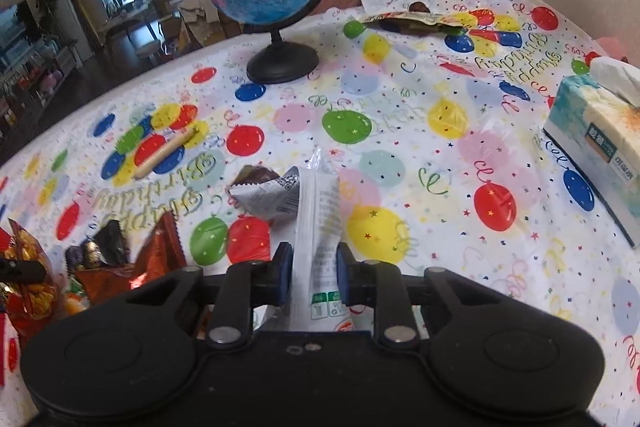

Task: Organize snacks
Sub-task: 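Carry the red chip bag and silver packet over the red box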

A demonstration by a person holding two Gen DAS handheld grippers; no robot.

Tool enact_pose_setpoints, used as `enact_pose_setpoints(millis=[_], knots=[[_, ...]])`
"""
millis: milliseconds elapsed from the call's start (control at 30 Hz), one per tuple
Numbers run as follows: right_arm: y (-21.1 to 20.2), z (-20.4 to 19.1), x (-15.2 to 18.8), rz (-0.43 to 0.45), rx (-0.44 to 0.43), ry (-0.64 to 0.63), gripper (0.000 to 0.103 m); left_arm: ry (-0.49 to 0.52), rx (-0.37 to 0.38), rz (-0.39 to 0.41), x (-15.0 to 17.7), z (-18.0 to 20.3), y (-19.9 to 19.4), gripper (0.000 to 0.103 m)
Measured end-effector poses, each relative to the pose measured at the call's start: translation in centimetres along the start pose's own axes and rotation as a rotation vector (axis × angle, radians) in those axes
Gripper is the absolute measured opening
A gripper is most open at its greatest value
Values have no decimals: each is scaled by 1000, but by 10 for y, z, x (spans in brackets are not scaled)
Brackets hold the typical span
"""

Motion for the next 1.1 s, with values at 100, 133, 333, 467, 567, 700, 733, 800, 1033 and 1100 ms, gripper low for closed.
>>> enact_pose_setpoints(millis=[100, 133, 333, 467, 567, 700, 733, 800, 1033, 1100], knots=[[-15, -1, -2, 14, -11, -1, 21, 10, 22, 13, 0, 4, -14, 62], [-20, -1, -3, 16, -15, 0, 21, 16, 28, 19, 0, 6, -19, 62], [-55, -9, -8, 31, -62, 1, 21, 53, 53, 46, 1, 12, -52, 62], [-77, -19, -12, 41, -99, -1, 21, 62, 71, 59, 5, 9, -74, 62], [-91, -29, -13, 44, -133, 4, 21, 66, 74, 74, 7, 6, -90, 62], [-109, -49, -17, 54, -190, -3, 21, 81, 67, 96, 6, -3, -111, 62], [-113, -55, -18, 56, -204, -8, 21, 85, 61, 101, 6, -6, -116, 62], [-119, -68, -19, 56, -234, -14, 21, 92, 51, 113, 4, -13, -126, 62], [-137, -120, -23, 63, -315, -56, 21, 105, 25, 156, -4, -42, -156, 62], [-141, -136, -23, 66, -335, -68, 21, 105, 21, 163, -7, -52, -162, 62]])
Point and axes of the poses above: each gripper's, at about its wrist camera, not at the fingertips, and y roughly the way its jaws point, z to its right, x to its underside, the point moved 8 cm from there along y, roughly the way its jaws point, and after that the axes turned 11 degrees about z, right-handed, at the moved point
